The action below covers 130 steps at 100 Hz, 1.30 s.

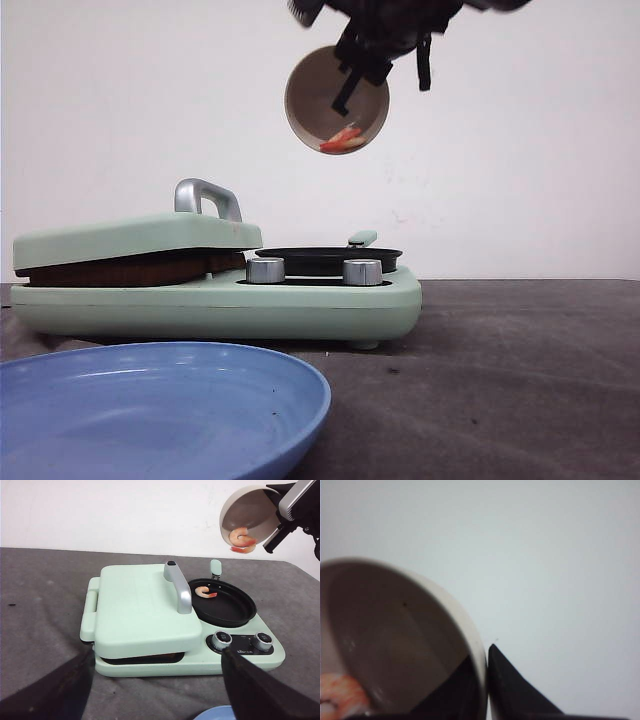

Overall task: Make breakfast with bread and shrimp
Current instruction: 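Lift the bowl with the right gripper and tip shrimp into the pan, then carry the empty bowl back and lower it onto the table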

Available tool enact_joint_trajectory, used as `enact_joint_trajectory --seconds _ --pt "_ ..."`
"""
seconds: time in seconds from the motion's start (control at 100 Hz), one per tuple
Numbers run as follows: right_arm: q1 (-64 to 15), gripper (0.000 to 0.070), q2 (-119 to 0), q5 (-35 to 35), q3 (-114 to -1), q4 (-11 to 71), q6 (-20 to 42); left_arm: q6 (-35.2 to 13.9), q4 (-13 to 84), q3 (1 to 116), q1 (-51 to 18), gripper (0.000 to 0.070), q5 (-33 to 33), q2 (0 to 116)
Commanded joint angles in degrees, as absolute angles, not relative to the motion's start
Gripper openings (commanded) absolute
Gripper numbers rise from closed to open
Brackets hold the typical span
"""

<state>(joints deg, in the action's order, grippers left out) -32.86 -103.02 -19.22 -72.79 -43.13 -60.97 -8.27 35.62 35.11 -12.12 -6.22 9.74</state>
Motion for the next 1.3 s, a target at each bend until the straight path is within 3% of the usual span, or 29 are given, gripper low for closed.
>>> enact_joint_trajectory --seconds 0.0,0.26,0.49,0.77,1.03,1.29 --pt "-33.1 0.0 -103.5 -19.4 -73.8 -47.2 -62.0 -7.5 35.1 35.3 -12.2 0.0434 -6.5 9.7" --pt "-33.2 0.0 -103.5 -19.7 -73.8 -52.6 -61.2 -7.5 35.1 35.3 -12.2 0.0434 -6.5 9.7" --pt "-33.2 0.0 -103.5 -23.9 -73.8 -48.3 -55.0 -7.3 35.1 35.3 -12.2 0.0434 -6.5 9.7" --pt "-33.1 0.0 -102.9 -32.5 -73.8 -40.4 -43.3 -7.3 35.2 35.3 -12.2 0.0434 -6.5 9.7" --pt "-30.8 0.0 -96.8 -32.1 -73.9 -19.6 -22.3 -7.3 35.6 35.3 -12.2 0.0434 -6.5 9.7" --pt "-24.4 0.0 -87.0 -20.7 -74.0 4.8 0.4 -7.3 36.4 35.3 -12.2 0.0434 -6.5 9.7"
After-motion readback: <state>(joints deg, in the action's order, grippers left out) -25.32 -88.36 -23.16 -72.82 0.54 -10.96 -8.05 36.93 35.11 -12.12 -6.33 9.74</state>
